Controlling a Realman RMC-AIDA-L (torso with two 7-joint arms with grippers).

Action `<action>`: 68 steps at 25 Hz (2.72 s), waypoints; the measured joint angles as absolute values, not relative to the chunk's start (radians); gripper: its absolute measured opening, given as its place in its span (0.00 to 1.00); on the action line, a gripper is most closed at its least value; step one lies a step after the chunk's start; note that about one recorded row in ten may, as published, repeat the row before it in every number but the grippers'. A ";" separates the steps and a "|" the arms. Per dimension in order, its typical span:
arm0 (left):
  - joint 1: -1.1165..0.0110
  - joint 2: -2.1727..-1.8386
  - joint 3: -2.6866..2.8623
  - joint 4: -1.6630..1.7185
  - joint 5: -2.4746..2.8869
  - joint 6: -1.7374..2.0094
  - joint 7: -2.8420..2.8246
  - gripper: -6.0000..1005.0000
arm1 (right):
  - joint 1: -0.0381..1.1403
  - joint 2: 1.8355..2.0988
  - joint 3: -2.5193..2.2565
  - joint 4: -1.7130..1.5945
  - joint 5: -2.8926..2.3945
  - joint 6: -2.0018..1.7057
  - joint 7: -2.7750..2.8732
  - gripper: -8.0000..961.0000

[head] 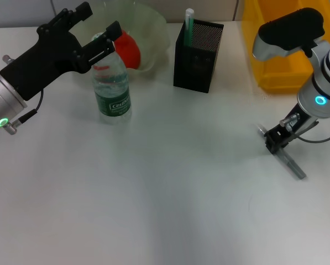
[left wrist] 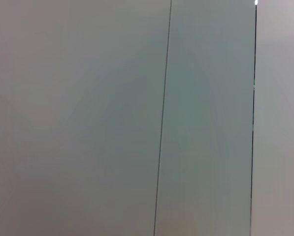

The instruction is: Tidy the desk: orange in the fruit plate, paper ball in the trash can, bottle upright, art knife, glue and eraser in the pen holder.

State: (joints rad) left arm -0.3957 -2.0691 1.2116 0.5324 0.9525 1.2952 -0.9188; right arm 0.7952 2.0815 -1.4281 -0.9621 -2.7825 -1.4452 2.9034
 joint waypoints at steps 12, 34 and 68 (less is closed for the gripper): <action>-0.396 -2.069 1.209 0.532 0.952 1.292 -0.919 0.79 | 0.752 2.082 -1.378 -1.095 -2.758 -1.447 2.880 0.15; -0.395 -2.069 1.205 0.535 0.945 1.290 -0.920 0.79 | 0.637 2.084 -1.294 -1.001 -1.804 -0.785 2.083 0.14; -0.428 -2.071 1.195 0.532 0.945 1.205 -0.932 0.79 | 0.766 2.092 -1.299 -0.299 -0.822 -0.850 0.671 0.15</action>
State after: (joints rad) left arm -0.4275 -2.0709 1.1949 0.5322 0.9449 1.2047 -0.9323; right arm 0.7660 2.0923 -1.2994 -0.2987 -0.8221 -0.8499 0.6713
